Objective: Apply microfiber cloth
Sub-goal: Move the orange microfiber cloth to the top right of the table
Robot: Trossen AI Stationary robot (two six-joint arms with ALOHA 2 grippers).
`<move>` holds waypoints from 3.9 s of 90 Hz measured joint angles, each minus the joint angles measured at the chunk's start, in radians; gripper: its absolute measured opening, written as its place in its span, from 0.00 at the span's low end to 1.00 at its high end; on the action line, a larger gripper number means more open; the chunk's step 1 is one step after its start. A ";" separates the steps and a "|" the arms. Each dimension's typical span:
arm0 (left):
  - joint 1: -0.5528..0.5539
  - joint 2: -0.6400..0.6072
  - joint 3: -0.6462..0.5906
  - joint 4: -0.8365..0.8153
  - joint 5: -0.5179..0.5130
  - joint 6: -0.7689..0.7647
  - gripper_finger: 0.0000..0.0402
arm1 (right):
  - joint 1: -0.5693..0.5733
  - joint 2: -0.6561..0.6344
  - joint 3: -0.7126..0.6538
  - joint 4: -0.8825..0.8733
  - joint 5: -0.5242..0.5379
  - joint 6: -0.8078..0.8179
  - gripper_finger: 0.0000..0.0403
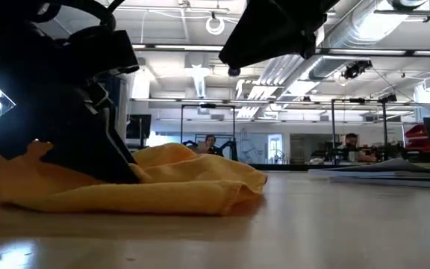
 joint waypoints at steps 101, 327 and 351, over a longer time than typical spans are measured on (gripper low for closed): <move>0.000 0.000 0.000 0.000 0.001 0.000 0.49 | -0.007 -0.013 -0.001 -0.072 -0.167 -0.079 0.19; -0.116 -0.342 0.001 0.115 -0.101 0.304 0.43 | 0.086 0.013 0.000 -0.164 0.010 0.057 0.19; -0.294 -0.499 0.001 -0.118 -0.216 0.120 0.43 | -0.009 0.100 0.000 -0.047 -0.034 0.030 0.19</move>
